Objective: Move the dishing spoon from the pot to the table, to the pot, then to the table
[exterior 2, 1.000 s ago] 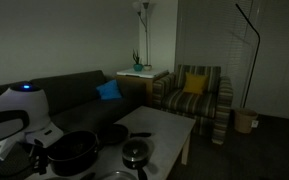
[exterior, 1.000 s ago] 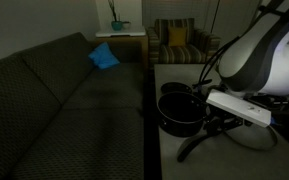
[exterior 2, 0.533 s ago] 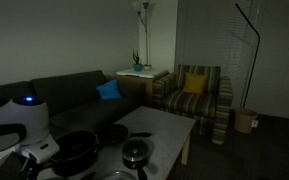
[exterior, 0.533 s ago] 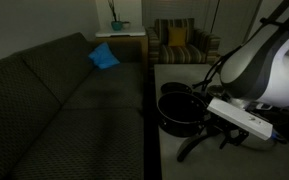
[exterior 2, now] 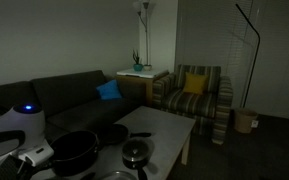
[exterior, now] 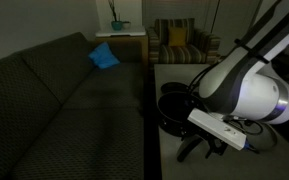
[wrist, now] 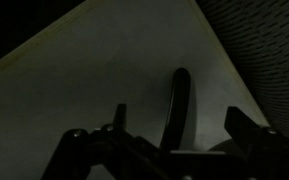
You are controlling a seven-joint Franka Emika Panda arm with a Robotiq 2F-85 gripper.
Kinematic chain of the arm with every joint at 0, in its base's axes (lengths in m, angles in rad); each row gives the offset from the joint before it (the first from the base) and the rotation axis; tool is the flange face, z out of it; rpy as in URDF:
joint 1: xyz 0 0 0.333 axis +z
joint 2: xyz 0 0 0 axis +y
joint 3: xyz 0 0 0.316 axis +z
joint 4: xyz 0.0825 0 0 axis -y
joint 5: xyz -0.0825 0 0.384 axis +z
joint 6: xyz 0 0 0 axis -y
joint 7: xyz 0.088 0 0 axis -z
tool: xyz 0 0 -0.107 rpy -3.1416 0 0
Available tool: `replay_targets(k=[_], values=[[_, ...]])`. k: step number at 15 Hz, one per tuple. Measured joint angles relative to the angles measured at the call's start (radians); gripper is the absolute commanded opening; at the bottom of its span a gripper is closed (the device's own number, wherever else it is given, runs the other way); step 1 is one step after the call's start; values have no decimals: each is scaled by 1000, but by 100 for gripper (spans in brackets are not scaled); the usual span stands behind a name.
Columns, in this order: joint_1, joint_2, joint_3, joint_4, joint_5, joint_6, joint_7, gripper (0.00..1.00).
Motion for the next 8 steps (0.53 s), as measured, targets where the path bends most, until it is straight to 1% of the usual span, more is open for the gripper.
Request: replay_targets(k=[3, 5, 8], values=[[63, 26, -38, 72, -7, -50, 42, 100], [94, 54, -73, 123, -16, -104, 78, 100], [109, 122, -110, 209, -47, -177, 125, 100]])
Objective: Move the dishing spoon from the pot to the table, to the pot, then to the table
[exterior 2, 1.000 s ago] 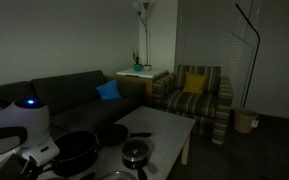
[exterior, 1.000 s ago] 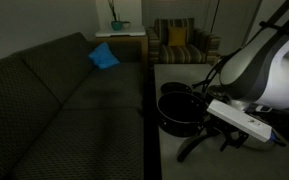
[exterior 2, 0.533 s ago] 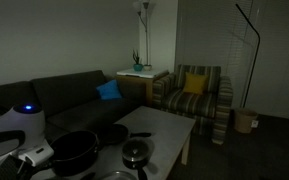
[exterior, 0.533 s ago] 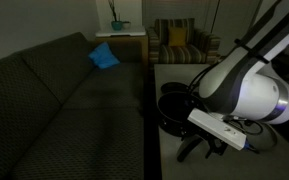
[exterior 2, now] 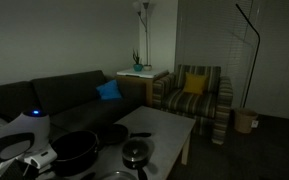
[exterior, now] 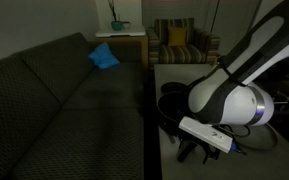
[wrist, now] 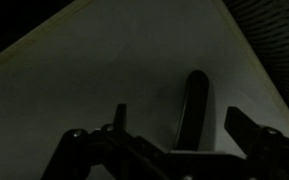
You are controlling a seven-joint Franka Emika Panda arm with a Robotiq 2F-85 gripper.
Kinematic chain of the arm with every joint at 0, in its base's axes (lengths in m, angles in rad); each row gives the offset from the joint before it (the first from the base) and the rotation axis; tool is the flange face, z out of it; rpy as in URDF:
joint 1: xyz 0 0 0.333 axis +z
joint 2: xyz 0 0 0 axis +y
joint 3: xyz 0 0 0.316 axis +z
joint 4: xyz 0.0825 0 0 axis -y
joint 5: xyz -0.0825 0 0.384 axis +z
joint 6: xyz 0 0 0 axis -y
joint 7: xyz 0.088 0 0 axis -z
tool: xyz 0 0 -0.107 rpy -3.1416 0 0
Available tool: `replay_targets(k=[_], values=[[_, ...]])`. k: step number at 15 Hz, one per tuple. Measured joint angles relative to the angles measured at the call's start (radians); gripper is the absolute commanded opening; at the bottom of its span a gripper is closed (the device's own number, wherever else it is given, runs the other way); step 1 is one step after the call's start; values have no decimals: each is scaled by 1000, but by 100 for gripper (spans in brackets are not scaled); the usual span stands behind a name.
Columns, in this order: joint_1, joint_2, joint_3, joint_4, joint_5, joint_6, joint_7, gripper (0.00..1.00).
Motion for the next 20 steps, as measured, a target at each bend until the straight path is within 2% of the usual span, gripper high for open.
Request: replay_targets(k=[3, 7, 8, 9, 10, 13, 20], values=[[0, 72, -17, 82, -26, -14, 28, 100], [3, 70, -27, 104, -47, -14, 50, 100], [6, 69, -30, 111, -52, -14, 56, 77], [8, 69, -32, 115, -58, -14, 62, 75], [10, 69, -35, 119, -62, -14, 68, 93], [14, 69, -41, 121, -71, -14, 79, 100], [28, 71, -66, 113, -93, -16, 102, 100]])
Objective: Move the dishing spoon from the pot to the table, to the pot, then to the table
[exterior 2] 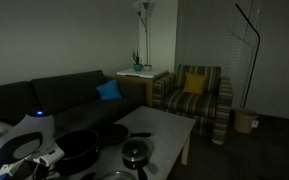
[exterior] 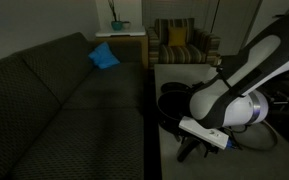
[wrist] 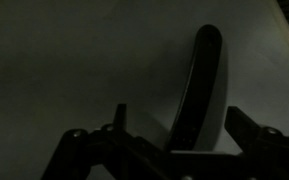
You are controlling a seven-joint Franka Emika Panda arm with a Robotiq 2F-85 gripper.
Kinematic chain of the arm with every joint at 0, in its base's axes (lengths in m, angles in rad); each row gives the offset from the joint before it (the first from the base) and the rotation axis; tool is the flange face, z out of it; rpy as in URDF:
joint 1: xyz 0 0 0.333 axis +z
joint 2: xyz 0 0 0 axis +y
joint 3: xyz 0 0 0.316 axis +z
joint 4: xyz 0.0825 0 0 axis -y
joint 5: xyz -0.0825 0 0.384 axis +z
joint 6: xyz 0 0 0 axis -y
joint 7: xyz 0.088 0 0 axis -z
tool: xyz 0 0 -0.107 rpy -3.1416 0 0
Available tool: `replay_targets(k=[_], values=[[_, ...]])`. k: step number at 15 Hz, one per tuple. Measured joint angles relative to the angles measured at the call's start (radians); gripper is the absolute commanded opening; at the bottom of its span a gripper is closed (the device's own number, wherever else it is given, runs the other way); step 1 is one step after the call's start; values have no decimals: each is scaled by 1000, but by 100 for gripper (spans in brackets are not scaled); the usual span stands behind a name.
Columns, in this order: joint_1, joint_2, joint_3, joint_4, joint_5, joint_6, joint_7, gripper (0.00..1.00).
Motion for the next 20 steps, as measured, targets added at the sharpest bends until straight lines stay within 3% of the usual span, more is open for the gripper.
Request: replay_targets(k=[1, 2, 3, 6, 14, 20], values=[[0, 1, -4, -4, 0, 0, 4, 100], [0, 1, -8, -9, 0, 1, 9, 93], [-1, 2, -13, -14, 0, 1, 13, 74], [-4, 2, -19, -26, 0, 1, 19, 61], [-6, -10, -19, -25, 0, 3, 19, 5], [-7, -10, -19, -25, 0, 4, 20, 7]])
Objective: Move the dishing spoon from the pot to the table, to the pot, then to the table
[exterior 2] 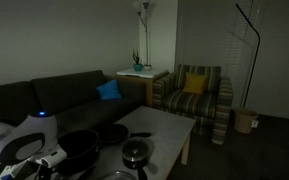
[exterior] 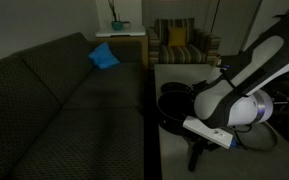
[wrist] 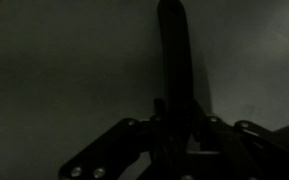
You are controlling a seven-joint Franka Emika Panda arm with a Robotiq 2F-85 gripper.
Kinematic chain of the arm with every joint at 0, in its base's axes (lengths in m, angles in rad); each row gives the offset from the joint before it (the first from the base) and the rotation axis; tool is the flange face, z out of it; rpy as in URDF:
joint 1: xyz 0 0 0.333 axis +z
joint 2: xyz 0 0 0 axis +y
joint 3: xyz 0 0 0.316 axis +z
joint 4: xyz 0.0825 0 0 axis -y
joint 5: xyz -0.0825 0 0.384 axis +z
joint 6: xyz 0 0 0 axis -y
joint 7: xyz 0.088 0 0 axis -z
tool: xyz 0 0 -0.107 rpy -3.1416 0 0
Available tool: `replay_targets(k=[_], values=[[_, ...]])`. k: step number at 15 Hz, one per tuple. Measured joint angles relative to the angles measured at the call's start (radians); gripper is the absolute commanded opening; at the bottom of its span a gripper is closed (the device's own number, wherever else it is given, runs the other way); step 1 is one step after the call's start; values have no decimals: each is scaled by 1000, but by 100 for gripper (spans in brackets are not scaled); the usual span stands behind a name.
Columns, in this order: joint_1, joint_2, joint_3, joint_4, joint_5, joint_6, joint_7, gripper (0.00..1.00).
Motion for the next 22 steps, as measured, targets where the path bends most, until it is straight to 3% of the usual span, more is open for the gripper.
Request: replay_targets(k=[9, 17, 22], values=[[-1, -11, -21, -18, 6, 15, 39, 7], [15, -118, -84, -178, 5, 120, 113, 7], [28, -231, -89, -312, -5, 230, 104, 7]])
